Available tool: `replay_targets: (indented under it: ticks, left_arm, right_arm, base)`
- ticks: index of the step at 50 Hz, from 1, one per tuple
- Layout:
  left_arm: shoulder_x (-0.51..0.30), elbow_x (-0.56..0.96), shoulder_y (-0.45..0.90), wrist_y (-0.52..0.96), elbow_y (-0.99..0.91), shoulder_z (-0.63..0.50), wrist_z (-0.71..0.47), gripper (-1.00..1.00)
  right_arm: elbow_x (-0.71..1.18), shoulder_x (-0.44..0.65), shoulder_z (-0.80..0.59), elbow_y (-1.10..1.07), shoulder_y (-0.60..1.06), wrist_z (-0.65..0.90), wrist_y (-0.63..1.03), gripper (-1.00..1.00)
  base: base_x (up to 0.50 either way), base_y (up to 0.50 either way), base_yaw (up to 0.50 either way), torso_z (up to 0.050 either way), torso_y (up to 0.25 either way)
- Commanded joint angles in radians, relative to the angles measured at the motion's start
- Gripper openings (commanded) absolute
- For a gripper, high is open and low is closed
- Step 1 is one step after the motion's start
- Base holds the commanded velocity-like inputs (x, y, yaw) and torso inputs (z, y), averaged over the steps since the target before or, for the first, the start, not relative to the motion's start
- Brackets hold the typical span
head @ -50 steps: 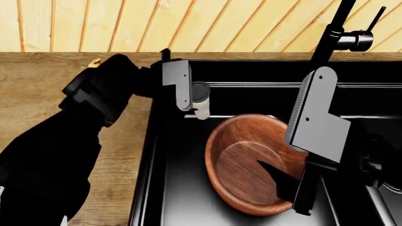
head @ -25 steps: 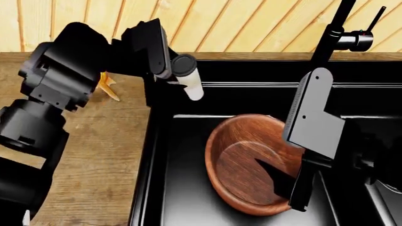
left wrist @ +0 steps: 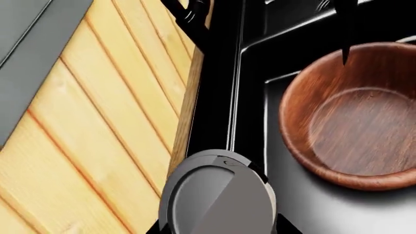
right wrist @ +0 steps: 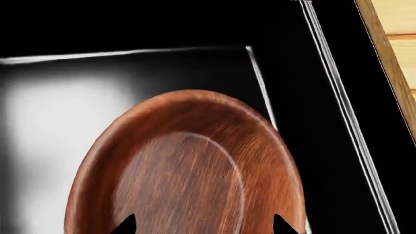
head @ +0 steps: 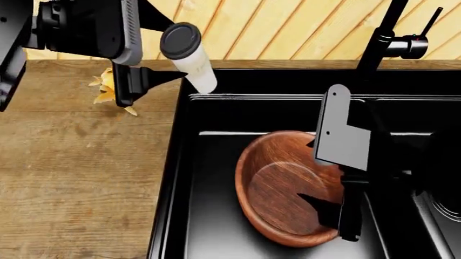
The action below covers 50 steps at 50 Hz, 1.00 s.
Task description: Pick the cup and bowl from the sink and place them on the counter for drying.
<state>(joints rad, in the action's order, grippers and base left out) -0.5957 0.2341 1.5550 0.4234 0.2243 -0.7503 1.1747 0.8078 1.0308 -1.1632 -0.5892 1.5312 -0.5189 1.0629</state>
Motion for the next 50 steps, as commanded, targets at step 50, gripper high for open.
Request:
replay_targets:
  ticks: [50]
  left_arm:
    - [-0.073, 0.029, 0.021, 0.063, -0.129, 0.018, -0.009, -1.00]
  right_arm:
    - [-0.232, -0.134, -0.326, -0.006, 0.375, -0.594, 0.039, 1.00]
  base:
    - [0.00, 0.00, 0.00, 0.000, 0.000]
